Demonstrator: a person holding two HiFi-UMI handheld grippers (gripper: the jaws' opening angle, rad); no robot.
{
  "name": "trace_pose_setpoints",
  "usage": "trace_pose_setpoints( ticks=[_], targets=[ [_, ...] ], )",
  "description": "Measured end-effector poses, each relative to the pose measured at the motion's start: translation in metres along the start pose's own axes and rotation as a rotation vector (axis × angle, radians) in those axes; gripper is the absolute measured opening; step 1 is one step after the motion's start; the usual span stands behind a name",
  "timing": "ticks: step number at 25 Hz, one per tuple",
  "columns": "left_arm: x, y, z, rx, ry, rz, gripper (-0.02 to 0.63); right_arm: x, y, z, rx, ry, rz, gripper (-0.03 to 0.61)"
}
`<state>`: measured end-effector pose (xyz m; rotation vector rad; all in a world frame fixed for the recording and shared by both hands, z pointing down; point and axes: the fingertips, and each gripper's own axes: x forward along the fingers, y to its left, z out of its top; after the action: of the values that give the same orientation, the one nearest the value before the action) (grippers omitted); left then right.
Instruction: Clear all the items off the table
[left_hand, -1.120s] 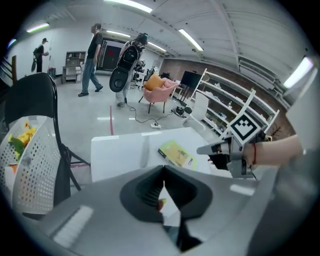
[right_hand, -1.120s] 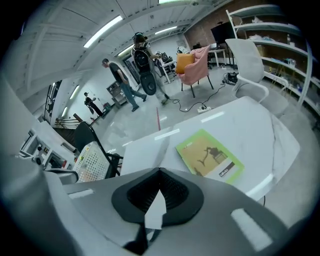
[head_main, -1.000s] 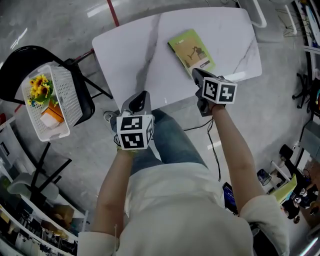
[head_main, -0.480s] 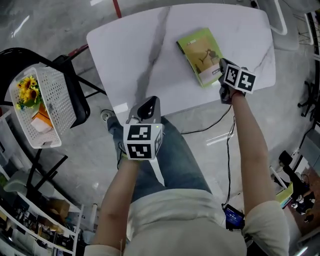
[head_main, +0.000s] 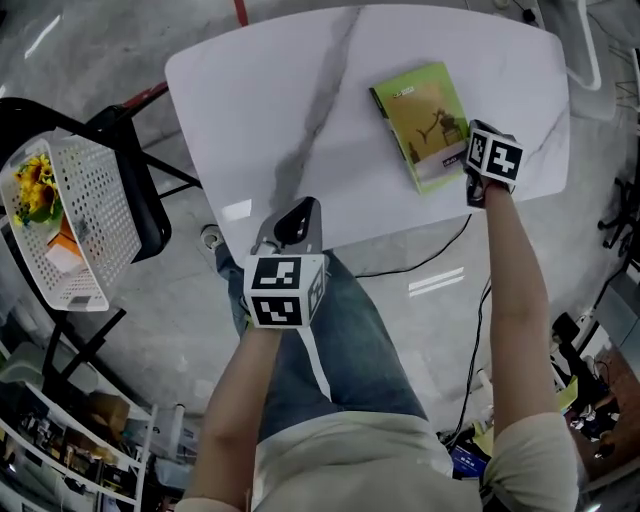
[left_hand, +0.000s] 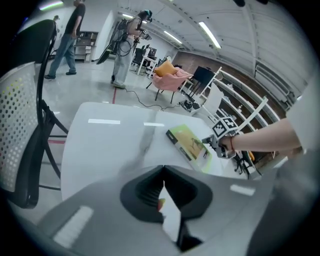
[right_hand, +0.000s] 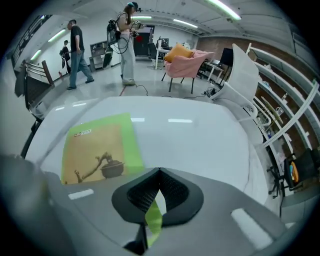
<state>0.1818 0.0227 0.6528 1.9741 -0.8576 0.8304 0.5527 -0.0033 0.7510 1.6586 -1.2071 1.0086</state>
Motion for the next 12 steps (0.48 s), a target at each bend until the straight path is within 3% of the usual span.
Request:
trace_pose_setpoints(
  ticks=[6,12],
  targets=[
    [0.008,0.011,-0.004,-0.029,-0.008,0.011,0.011,0.006,0.01,-0.001,-0.017,0.006,0.025,-0.002],
    [0.009,0.025,-0.011,-0.046,-0.001,0.012,0.009,-0.002,0.077,-0.002,-0.037,-0.068,0.156,-0.002]
  ],
)
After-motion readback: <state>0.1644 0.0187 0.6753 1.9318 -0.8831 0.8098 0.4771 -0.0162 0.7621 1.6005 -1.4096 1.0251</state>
